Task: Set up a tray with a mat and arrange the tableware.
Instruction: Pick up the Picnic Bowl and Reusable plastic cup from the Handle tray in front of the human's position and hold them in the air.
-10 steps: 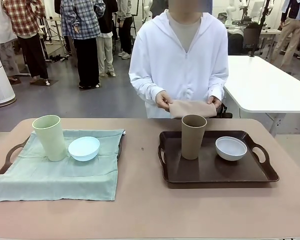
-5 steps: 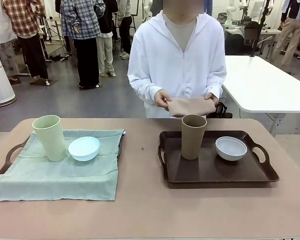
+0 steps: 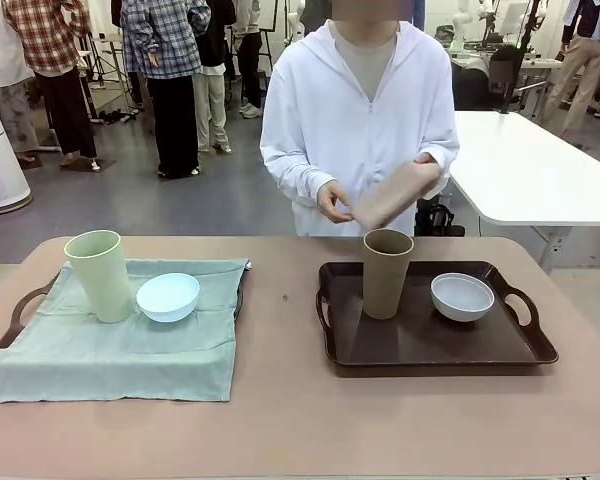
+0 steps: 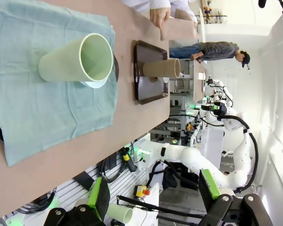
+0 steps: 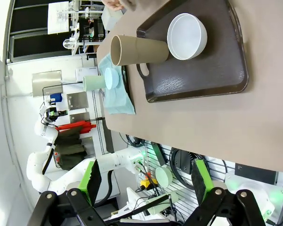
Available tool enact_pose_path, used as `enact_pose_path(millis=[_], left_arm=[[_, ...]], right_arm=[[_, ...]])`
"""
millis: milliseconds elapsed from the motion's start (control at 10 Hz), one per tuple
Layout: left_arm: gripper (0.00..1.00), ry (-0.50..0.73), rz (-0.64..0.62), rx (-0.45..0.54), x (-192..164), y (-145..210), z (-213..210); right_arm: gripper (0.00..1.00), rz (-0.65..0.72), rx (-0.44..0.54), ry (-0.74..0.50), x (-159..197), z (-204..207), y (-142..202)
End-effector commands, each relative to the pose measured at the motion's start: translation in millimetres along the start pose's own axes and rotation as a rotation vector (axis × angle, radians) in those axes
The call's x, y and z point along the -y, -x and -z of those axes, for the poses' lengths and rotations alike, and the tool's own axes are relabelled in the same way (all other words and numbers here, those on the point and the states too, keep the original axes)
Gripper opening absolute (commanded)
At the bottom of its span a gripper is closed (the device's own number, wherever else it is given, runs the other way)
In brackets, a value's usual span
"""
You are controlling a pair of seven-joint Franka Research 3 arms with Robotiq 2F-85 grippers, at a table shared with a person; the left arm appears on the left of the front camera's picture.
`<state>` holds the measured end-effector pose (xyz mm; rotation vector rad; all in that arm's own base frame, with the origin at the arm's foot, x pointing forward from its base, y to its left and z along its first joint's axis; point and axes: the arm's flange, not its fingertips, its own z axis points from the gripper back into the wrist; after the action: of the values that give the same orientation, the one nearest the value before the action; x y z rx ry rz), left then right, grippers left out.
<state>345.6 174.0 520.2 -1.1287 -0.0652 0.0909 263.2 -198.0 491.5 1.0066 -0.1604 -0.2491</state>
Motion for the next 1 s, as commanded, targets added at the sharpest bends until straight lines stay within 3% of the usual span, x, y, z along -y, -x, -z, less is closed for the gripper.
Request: enact_pose_path(millis=[0, 200, 400, 900], left_arm=[[1.0, 0.018, 0.009, 0.001, -0.7, 1.0, -1.3], [1.0, -0.069, 0.019, -0.015, 14.8, -12.8, 20.2], [1.0, -0.206, 0.127, -0.028, 54.4, -19.0, 48.2], [1.0, -0.548, 0.423, 0.033, 142.7, -7.2, 137.8]], right_arm=[[1.0, -0.017, -0.005, -0.005, 0.5, -1.8, 0.0], [1.0, 0.033, 0.008, 0.024, -12.2, -5.5, -11.4], [1.0, 0.057, 0.007, 0.115, -48.1, 2.8, -28.9], [1.0, 0.052, -0.059, 0.426, -136.4, 80.4, -54.7]])
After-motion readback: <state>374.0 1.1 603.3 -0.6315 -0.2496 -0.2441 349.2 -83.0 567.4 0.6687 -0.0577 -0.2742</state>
